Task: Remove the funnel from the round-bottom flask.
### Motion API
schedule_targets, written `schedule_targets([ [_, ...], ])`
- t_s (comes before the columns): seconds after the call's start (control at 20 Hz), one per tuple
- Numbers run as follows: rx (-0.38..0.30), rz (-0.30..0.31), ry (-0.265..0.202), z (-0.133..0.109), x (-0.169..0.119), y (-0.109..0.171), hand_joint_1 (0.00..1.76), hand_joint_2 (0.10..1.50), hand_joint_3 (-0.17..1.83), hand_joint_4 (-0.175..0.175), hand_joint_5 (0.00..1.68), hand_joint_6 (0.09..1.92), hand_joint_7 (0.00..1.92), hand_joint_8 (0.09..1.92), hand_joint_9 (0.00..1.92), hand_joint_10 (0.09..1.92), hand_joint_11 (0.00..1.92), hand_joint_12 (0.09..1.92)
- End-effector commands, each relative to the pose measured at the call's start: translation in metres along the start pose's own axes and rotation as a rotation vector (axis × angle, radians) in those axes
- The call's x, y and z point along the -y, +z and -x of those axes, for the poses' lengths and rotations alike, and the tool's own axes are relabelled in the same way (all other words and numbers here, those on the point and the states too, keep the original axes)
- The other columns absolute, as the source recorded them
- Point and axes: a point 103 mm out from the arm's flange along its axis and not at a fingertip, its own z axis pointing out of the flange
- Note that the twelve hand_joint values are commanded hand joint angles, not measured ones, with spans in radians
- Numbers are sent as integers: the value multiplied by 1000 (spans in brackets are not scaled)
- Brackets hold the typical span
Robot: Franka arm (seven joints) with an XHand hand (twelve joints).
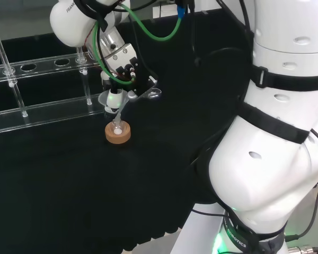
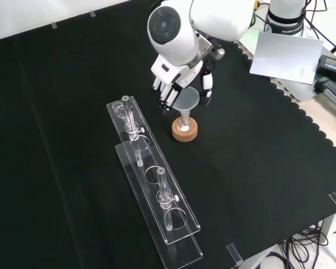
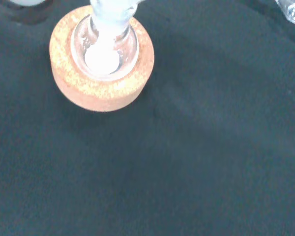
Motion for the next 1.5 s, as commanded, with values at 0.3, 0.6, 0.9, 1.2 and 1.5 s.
schedule_targets([
  [0.3, 12, 80, 15, 5, 11, -16, 776, 834, 449, 80, 868, 536, 732, 585, 1016, 414, 676, 1255],
  [0.6, 18, 75, 17, 8, 24, -27, 784, 826, 455, 67, 838, 553, 725, 587, 1046, 409, 685, 1249],
  [0.9, 16, 119, 24, 7, 42, -43, 787, 812, 468, 59, 801, 597, 705, 597, 1061, 384, 689, 1245],
  [1.2, 30, 159, 43, 9, 63, -69, 786, 807, 471, 57, 791, 604, 700, 599, 1064, 379, 690, 1245],
  [1.5, 34, 190, 77, 25, 72, -97, 786, 805, 472, 56, 783, 607, 693, 599, 1062, 375, 691, 1245],
])
